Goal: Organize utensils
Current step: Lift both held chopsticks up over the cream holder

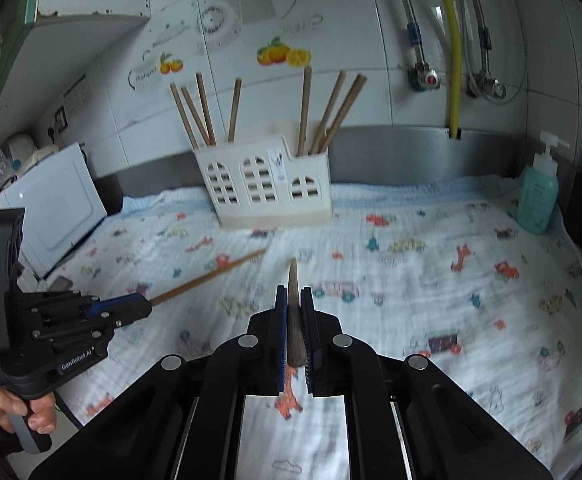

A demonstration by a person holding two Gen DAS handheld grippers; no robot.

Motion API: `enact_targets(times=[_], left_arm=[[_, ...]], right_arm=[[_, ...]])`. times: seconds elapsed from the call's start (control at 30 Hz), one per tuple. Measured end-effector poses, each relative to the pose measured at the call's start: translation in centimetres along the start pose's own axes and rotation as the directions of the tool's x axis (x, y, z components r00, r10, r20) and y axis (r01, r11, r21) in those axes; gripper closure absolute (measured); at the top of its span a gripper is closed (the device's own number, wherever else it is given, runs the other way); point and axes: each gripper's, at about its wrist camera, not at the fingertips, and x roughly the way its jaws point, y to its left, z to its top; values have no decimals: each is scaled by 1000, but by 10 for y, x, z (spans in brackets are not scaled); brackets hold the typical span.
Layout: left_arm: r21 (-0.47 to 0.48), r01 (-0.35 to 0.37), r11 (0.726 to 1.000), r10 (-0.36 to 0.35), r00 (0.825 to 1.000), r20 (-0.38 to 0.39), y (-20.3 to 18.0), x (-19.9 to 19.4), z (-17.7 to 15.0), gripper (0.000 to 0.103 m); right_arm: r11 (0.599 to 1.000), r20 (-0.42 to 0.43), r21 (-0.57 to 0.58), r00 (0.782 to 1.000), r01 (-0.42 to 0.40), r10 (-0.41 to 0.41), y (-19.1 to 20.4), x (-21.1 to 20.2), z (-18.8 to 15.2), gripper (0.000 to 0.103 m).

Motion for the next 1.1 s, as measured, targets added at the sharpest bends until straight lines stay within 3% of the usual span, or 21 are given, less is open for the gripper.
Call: enact_targets(times=[0.6,0.87,1.1], left_arm=[[38,51,998,-56,988,142,30,-17,82,98],[81,30,996,-46,979,200,38,-27,130,98],[98,-15,995,-13,960,281,48,-49,166,98]], right_arm=[[994,60,-81,995,-70,75,-2,8,119,96],[986,76,-157,995,-50,62,2,-1,193,96],[983,65,-181,997,-29,41,4,6,232,96]])
